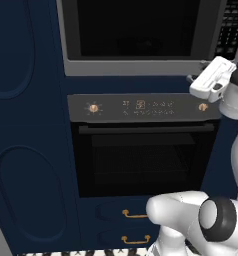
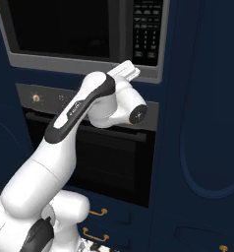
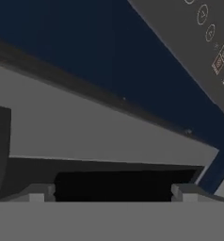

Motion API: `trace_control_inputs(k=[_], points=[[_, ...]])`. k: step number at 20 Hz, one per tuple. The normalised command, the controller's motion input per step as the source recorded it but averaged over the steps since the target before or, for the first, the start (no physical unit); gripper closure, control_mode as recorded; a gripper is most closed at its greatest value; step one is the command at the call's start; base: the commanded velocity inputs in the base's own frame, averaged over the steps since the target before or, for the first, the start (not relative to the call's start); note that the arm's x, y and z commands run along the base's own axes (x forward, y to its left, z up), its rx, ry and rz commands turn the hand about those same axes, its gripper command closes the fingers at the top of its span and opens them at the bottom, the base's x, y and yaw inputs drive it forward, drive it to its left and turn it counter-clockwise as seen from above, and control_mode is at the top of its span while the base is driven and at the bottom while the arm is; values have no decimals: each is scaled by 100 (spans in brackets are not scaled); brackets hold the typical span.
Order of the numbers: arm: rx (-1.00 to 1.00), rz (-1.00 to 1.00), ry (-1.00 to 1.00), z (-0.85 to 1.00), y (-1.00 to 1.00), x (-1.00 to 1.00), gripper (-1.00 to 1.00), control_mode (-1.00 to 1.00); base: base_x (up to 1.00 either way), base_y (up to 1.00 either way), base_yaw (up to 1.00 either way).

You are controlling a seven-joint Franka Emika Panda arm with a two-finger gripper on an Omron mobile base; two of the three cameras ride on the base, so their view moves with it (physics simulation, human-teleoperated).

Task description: Pick the onion from the sink and place it in the bowl. Then pick the bowl and place it in the microwave. Then close the microwave door and press the start button.

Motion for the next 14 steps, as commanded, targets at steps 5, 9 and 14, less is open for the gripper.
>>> trace_control_inputs(k=[5,9,14], points=[[17,0,-1,-18,21,97,-100,-100,0,0,0],[8,1,-4,-29,58,16,-100,-100,0,0,0],[0,1,-6,-13,96,-40,-100,-100,0,0,0]])
